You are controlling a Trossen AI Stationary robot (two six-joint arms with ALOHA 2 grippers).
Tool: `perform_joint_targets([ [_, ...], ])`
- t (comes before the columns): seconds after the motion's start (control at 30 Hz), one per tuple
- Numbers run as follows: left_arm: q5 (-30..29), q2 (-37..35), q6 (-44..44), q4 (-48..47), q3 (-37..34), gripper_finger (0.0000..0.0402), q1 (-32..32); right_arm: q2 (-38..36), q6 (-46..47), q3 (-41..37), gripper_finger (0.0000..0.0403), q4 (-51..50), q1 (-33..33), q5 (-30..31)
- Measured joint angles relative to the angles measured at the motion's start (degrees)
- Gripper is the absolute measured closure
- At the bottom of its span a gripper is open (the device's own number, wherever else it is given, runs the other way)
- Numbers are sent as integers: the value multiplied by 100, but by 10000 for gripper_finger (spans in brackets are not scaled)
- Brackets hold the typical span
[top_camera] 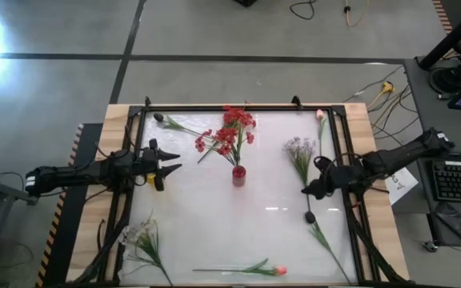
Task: Sort flowers into vase by color
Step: Put the right black flower into the red vase
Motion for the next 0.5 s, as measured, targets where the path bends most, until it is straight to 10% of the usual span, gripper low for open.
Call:
perform_joint_targets([
  [0.5, 0, 0, 0, 2, -1, 247, -1, 223, 474, 26, 193, 807, 1240, 7],
])
